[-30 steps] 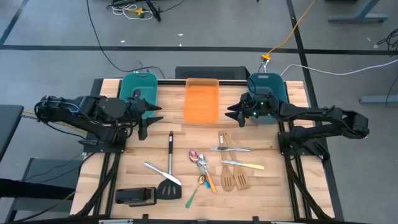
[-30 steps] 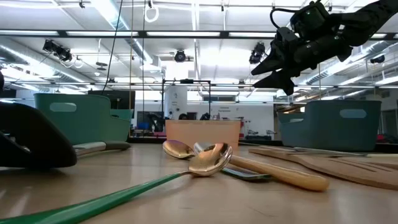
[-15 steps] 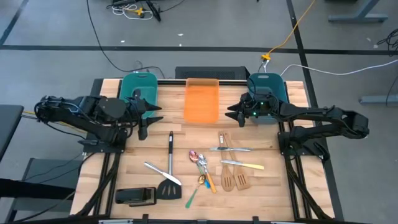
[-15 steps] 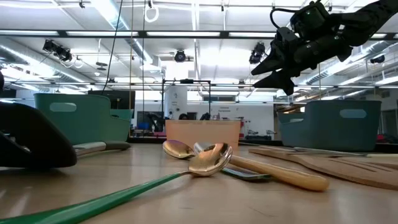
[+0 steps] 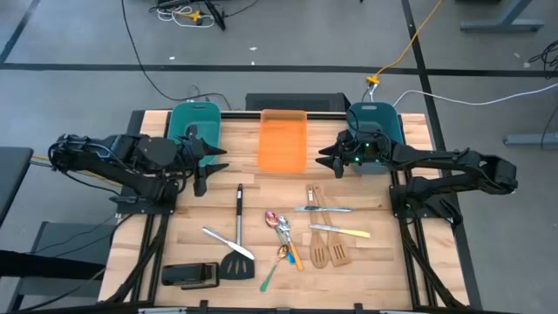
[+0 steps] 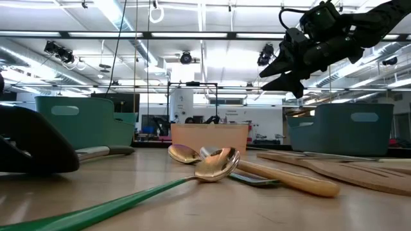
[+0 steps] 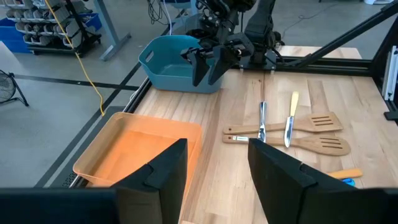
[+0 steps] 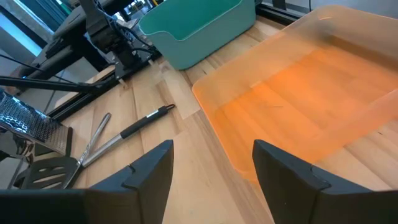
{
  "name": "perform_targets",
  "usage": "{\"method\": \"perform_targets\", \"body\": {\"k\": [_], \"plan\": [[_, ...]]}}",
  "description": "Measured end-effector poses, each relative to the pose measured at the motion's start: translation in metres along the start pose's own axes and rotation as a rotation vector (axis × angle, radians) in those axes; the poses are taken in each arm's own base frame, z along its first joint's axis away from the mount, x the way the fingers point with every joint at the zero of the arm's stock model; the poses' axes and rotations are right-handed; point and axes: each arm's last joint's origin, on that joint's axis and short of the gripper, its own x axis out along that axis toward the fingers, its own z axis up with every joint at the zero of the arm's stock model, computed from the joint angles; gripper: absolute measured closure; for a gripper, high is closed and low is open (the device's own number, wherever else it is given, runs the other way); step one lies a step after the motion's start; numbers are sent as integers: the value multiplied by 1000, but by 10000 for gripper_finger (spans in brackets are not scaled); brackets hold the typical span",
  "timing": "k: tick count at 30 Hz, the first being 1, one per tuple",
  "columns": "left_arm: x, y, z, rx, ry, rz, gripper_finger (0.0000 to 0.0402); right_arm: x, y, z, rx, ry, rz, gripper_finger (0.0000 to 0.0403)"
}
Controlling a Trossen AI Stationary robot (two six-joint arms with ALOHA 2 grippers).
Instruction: Pick & Place Kitchen Items
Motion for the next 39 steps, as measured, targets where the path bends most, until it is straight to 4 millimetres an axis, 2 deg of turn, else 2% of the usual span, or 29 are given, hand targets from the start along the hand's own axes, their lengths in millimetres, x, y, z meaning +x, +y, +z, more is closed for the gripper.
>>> {"method": "perform_targets", "body": {"k": [14, 19, 23, 29, 35, 39], "plan": [[0, 0, 1, -16, -11, -1, 225, 0, 0, 2, -5, -33, -23, 172], [0, 0, 1, -58, -11, -1, 225, -1, 8, 13, 56, -119, 113, 172], [0, 0, 1, -60, -11, -1, 225, 0, 29, 17, 84, -121, 359, 172], [0, 0, 1, -90, -11, -3, 225, -7, 83, 15, 8, -196, 681, 172], [0, 0, 1, -111, -10, -3, 225, -13, 125, -8, -46, -131, 830, 172], [0, 0, 1, -111, -10, -3, 225, -15, 141, -24, -57, -79, 816, 172]]}}
